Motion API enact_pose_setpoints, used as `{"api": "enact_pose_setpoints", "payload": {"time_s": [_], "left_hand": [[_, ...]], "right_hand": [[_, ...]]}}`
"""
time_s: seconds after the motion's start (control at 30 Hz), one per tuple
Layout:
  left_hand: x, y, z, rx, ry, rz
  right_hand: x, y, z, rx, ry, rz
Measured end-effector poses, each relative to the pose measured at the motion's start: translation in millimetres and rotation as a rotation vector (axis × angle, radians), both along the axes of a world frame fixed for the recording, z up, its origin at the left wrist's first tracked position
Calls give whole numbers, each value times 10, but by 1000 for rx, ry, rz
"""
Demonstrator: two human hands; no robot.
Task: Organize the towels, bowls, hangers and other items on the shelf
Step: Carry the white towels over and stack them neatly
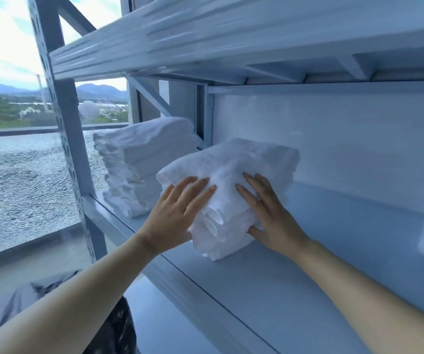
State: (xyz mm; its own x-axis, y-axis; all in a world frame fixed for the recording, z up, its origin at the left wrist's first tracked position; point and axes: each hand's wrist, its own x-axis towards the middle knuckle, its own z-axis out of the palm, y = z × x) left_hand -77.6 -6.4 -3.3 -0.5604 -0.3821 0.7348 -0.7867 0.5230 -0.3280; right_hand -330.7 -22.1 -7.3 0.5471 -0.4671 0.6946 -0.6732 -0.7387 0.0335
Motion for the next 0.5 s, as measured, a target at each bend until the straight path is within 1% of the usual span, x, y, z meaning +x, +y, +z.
{"api": "enact_pose_setpoints", "payload": {"time_s": [0.13,0.3,0.5], "left_hand": [[263,0,9,64,15,54],[427,-71,61,173,8,115],[583,-122,186,272,-13,87]], "right_hand": [[259,-135,-6,26,20,37],[419,-254,17,50,67,6],[516,-248,124,85,143,-81]]}}
